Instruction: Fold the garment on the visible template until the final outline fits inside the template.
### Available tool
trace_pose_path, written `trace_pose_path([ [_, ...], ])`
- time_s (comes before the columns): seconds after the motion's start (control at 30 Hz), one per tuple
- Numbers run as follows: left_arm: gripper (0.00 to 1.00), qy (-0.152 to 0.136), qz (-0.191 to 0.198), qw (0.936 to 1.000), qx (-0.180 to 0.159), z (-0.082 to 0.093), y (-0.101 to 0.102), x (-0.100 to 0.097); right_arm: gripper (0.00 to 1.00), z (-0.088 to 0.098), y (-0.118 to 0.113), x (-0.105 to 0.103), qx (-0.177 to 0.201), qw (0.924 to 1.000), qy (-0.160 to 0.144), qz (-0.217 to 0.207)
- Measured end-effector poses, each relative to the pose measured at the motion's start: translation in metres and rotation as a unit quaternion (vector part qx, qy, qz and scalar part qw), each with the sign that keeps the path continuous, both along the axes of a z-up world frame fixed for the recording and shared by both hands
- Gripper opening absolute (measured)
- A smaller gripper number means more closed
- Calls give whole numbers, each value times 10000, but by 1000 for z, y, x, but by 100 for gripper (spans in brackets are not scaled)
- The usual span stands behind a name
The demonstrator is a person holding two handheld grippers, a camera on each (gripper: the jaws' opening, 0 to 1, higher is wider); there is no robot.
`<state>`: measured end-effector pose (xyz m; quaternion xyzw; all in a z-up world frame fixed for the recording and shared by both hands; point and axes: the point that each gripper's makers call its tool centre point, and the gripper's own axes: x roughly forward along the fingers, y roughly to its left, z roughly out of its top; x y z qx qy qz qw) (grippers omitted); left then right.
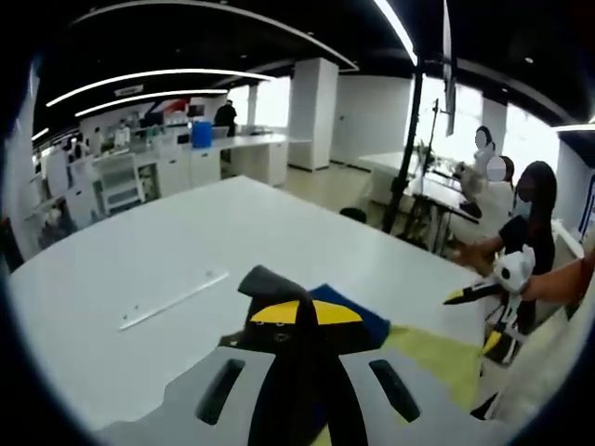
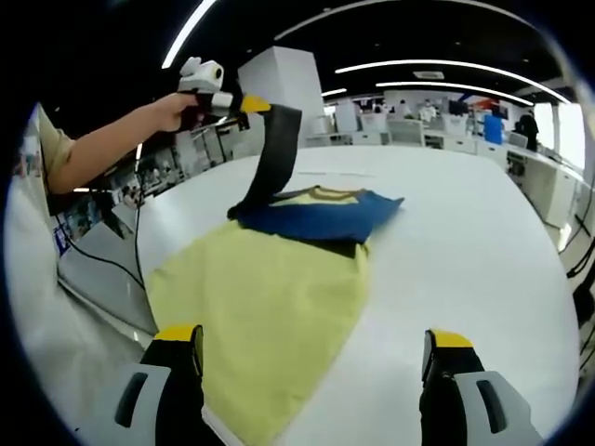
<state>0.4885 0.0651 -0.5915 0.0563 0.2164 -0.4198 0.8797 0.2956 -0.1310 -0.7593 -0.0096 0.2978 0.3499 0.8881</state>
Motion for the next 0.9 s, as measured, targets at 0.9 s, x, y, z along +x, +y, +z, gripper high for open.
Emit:
trace_pose_path([
  [0.9, 0, 491, -410, 9979, 122, -57, -65, 1, 97, -10, -4, -3, -19, 9999, 106, -61],
])
